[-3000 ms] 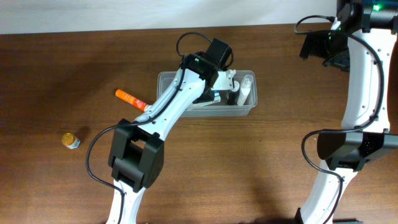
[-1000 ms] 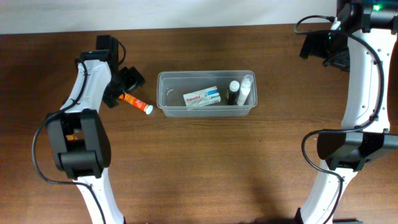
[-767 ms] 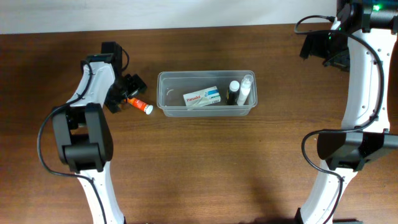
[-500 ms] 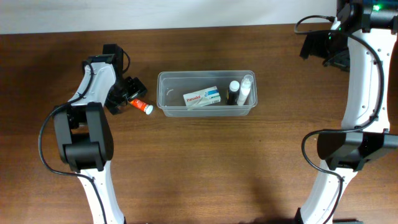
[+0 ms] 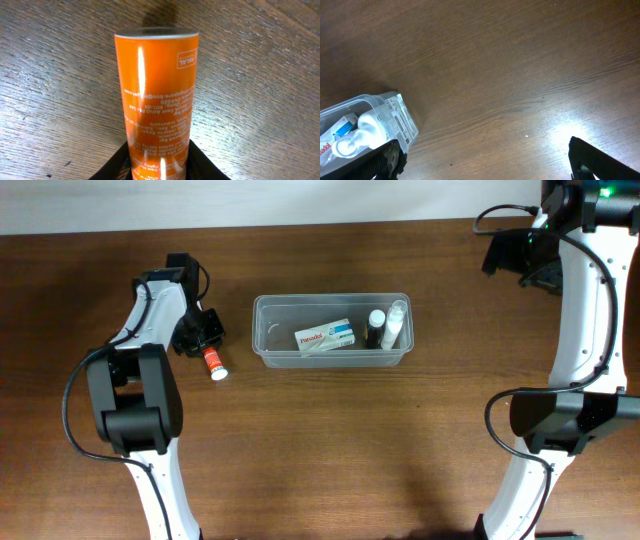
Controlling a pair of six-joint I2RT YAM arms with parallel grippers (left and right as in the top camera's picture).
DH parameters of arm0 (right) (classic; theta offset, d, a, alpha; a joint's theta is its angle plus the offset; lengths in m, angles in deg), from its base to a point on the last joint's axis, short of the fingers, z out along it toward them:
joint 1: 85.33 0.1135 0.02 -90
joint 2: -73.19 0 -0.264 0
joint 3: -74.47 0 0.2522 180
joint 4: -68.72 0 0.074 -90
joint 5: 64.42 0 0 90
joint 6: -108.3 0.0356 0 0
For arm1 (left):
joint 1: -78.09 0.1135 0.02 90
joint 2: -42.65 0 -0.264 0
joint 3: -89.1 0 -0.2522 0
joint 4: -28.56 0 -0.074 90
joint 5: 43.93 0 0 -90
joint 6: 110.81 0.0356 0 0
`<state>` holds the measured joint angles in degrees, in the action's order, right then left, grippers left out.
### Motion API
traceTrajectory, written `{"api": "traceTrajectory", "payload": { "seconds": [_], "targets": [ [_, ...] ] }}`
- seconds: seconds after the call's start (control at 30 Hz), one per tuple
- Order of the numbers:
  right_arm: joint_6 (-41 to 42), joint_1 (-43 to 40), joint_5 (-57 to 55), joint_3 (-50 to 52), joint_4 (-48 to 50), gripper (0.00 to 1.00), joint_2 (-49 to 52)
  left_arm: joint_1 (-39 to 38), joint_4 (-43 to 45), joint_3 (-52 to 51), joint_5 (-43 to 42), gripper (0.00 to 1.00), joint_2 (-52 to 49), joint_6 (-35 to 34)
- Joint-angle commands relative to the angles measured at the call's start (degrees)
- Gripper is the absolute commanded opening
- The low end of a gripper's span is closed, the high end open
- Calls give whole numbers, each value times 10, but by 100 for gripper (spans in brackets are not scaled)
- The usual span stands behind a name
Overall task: Pack container
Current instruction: 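Carry the orange tube into the container beside the Panadol box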
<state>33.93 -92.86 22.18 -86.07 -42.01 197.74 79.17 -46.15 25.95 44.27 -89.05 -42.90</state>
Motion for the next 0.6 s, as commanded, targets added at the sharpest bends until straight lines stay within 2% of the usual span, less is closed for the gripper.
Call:
{"api": "traceTrajectory", "payload": {
  "seconds": [0.0, 0.3, 0.43, 0.57],
  "targets": [
    [-2, 0, 2, -7, -2, 98, -13, -3, -1, -6, 12, 31, -17, 27],
    [-2, 0, 2, -7, -2, 98, -13, -3, -51, 65, 5, 31, -17, 82],
    [-2, 0, 2, -7, -2, 98, -13, -6, -103, 141, 5, 31, -17, 118],
    [-2, 0, 2, -7, -2, 98, -13, -29, -164, 243, 5, 31, -17, 186]
  ]
}}
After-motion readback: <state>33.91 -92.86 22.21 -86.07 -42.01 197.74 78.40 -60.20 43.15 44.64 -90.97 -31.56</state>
